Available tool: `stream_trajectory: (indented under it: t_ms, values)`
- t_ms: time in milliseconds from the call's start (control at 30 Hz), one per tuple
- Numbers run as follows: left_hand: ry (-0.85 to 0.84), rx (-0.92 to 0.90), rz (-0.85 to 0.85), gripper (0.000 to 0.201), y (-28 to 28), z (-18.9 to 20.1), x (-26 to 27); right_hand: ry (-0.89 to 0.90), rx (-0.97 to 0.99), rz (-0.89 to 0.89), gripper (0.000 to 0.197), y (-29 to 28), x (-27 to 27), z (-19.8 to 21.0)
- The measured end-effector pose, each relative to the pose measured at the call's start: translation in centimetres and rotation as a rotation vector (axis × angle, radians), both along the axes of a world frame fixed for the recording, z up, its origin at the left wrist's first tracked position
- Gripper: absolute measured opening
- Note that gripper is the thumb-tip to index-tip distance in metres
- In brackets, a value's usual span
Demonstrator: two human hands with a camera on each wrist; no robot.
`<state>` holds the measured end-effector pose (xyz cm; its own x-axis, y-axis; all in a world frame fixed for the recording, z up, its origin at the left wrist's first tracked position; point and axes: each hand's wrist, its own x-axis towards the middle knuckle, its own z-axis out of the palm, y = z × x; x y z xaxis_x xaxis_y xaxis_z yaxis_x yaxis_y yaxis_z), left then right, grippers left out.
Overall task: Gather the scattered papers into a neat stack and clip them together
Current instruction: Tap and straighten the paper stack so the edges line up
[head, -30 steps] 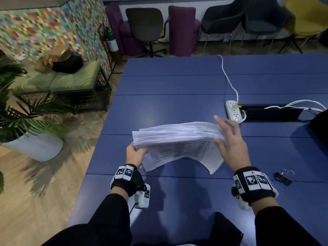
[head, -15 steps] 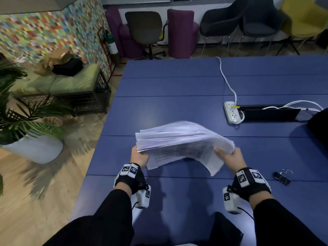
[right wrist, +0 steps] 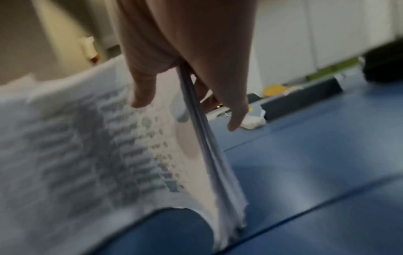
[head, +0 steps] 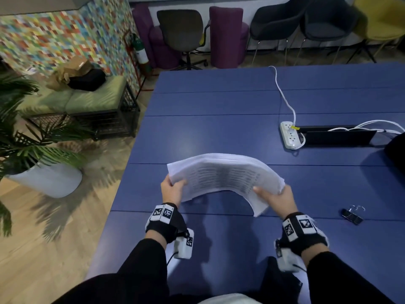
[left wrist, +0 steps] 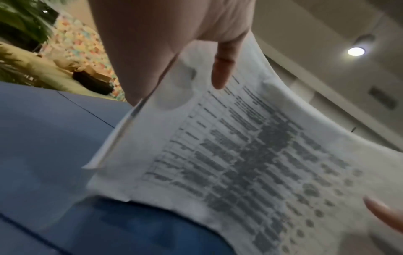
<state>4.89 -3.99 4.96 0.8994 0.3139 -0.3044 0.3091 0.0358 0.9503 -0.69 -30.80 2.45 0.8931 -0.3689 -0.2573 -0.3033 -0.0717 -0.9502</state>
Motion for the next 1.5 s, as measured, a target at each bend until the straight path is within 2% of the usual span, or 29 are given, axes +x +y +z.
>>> stream_trajectory:
  t_ms: [100,200,300,367,433,467,567,667,733,833,900,1033,1167,1267,1333,1400,1500]
  values:
    - [-0.042,-0.073,0.027,0.015,-0.8,0.2,-0.1,-0.049,0.076,-0.101,0.009,0.4,0.4,0.5]
    - [-0.145,-0.091,0.176,0.008,-1.3,1.4,-0.2,-0.134,0.118,-0.134,0.015,0.7,1.3,2.6]
    - [-0.283,-0.106,0.265,0.025,-1.4,2.9,-1.2,-0.287,0.103,-0.025,0.024,0.7,0.6,5.2]
    - [-0.338,-0.129,0.310,0.024,-1.4,3.2,-2.0,-0.346,0.067,0.083,0.025,0.7,-0.1,5.9]
    - [-0.289,-0.126,0.371,0.018,-1.3,2.2,-2.2,-0.326,0.026,0.130,0.019,0.9,-0.4,5.0]
    - [-0.247,-0.101,0.406,0.022,-1.3,1.7,-2.0,-0.283,0.022,0.129,0.022,0.9,-0.3,4.1]
    - [-0.157,-0.018,0.412,0.036,-1.2,0.6,-0.7,-0.190,0.070,0.099,0.056,0.2,0.2,1.7]
    - [-0.117,0.058,0.405,0.026,-1.4,0.4,0.4,-0.171,0.116,0.074,0.064,-0.3,1.0,1.2]
    - [-0.120,0.073,0.396,0.022,-1.8,0.4,1.2,-0.143,0.115,0.082,0.059,-0.4,1.6,0.8]
    - [-0.161,0.060,0.363,0.025,-2.4,0.9,1.5,-0.080,0.151,0.021,0.022,-0.2,2.2,0.3]
    - [-0.197,0.037,0.365,0.034,-2.6,1.2,1.4,-0.061,0.163,0.011,0.011,-0.2,2.2,0.2]
    - [-0.176,0.065,0.422,0.038,-1.7,1.0,1.8,-0.087,0.191,0.038,0.026,-0.8,1.6,-0.1]
    - [-0.317,0.190,0.260,0.033,-2.7,1.1,0.4,-0.098,0.225,0.050,0.050,-1.1,1.7,-0.3]
    - [-0.291,0.211,0.311,0.023,-2.8,0.4,-0.2,-0.114,0.243,0.038,0.056,-0.9,1.9,-0.2]
    - [-0.337,0.226,0.282,0.022,-2.7,0.4,0.1,-0.123,0.266,0.050,0.061,-0.9,1.9,-0.5]
    - [-0.418,0.258,0.213,0.020,-2.5,0.8,0.7,-0.102,0.272,0.057,0.056,-0.9,1.9,-0.9]
    - [-0.392,0.202,0.291,0.015,-1.9,0.9,1.8,-0.050,0.232,0.048,0.030,-0.5,1.8,-1.4]
